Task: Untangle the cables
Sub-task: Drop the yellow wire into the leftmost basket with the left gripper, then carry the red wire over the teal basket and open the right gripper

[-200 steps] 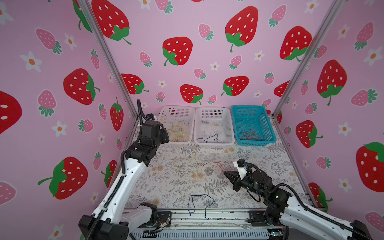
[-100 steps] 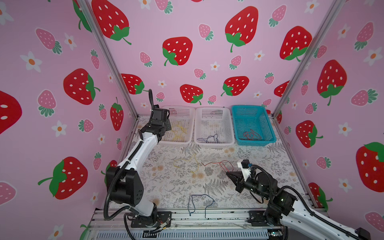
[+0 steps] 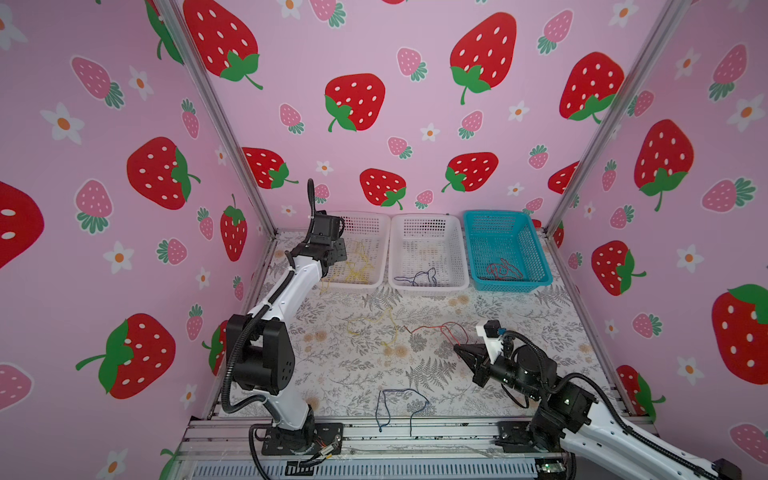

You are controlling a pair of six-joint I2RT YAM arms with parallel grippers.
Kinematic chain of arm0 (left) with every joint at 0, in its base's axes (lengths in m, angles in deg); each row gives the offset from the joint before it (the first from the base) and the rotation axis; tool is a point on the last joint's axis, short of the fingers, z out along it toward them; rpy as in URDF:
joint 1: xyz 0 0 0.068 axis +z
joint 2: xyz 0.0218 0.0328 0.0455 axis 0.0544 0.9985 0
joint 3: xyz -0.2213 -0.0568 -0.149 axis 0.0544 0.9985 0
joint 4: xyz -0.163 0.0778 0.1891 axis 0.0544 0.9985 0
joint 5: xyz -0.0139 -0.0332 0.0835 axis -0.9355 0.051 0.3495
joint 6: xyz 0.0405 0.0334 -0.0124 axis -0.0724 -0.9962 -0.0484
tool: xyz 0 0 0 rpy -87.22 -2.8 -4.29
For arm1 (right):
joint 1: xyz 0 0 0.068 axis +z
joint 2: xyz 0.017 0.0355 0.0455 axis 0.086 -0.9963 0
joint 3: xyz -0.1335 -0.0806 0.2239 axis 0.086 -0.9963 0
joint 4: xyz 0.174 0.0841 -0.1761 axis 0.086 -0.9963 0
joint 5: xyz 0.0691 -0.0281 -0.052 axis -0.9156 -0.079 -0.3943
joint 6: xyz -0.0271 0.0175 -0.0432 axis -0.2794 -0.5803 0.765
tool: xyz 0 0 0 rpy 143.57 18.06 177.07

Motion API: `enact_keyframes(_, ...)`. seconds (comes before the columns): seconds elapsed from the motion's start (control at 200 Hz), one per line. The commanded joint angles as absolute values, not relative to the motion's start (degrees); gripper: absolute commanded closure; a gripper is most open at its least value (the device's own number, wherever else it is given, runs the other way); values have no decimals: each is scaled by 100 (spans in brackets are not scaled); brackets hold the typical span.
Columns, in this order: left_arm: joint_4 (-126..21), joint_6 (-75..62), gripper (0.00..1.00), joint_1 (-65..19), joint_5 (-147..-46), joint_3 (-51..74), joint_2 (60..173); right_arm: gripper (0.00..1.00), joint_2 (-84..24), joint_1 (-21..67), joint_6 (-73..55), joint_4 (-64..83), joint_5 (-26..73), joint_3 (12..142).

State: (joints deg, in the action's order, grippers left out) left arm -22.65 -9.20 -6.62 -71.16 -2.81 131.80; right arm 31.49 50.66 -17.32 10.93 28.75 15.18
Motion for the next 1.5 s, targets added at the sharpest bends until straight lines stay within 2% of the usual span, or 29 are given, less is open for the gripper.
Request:
enact_keyframes(0.0,-1943,-1041,53,-641,-7165,-715,13044,100,3215,5049,-1817,1052,2967,1683)
enact_keyframes(0.425,-1574,-508,36,-605,-7530,-440,12057,100,2955,5044,-2118,659,3845,2140)
enact_keyframes(0.64,-1616,-148,28,-592,-7671,246,11091,100,2545,5027,-2154,207,4837,2803)
enact_keyframes(0.775,-1659,-6,25,-584,-7827,836,10425,100,2231,4867,-1960,152,4961,3231)
enact_keyframes(1.1,-1600,148,23,-584,-8159,2297,8683,100,1055,3477,-1527,190,4521,4552)
enact_keyframes(1.496,-1421,-49,22,-584,-8204,3614,7392,100,-1109,1696,-2045,806,4341,5867)
